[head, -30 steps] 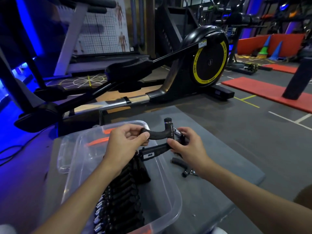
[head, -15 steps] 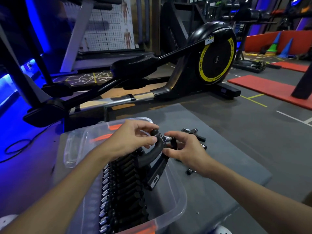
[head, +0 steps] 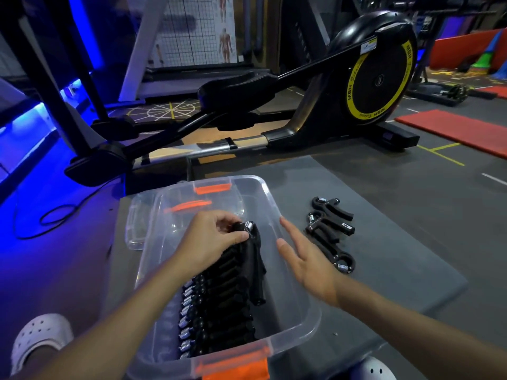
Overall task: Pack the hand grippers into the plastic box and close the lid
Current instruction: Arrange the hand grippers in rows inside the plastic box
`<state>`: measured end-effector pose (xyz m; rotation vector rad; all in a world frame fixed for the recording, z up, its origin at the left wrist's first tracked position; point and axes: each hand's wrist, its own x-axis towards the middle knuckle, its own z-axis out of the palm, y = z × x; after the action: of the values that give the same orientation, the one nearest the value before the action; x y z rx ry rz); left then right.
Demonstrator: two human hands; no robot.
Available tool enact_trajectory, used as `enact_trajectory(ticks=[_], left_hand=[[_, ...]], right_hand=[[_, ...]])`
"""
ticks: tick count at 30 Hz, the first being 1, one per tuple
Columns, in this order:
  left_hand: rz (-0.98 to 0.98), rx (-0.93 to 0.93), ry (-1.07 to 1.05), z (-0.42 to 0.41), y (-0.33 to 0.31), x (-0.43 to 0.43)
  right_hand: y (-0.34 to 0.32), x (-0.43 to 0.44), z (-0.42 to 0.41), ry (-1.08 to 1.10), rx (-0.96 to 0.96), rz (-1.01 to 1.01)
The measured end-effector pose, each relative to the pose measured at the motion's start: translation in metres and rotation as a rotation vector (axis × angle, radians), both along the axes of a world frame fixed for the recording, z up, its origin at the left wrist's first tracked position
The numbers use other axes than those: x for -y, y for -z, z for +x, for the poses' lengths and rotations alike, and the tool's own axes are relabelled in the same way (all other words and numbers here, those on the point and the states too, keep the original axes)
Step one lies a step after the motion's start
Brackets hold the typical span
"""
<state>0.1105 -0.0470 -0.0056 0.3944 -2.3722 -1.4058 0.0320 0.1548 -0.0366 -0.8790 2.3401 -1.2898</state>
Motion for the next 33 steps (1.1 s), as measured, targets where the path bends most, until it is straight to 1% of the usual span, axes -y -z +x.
enact_trajectory(ticks=[2,9,16,22,28,33], left_hand=[[-0.031,0.055,-0.006,0.002,0.015,-0.001],[-0.271,0.227,0.034,0.005,0.051,-0.005],[-0.360,0.320,0.078,0.003,0.069,-0.005],[-0.484,0.396,0.138,0.000,0.089,-0.004],[-0.563,0.422,0.192,-0.002,0.103,-0.007],[-0.574,0.410,0.214,-0.003,0.109,-0.005]], right_hand=[[0.001,0.000,0.001,0.006,-0.004,0.004],[0.004,0.001,-0.002,0.000,-0.034,0.037],[0.004,0.001,-0.003,-0.004,-0.055,0.046],[0.005,-0.001,-0.002,-0.011,-0.054,0.034],[0.006,-0.001,-0.004,-0.011,-0.060,0.029],[0.008,-0.002,-0.005,-0.011,-0.046,0.000]])
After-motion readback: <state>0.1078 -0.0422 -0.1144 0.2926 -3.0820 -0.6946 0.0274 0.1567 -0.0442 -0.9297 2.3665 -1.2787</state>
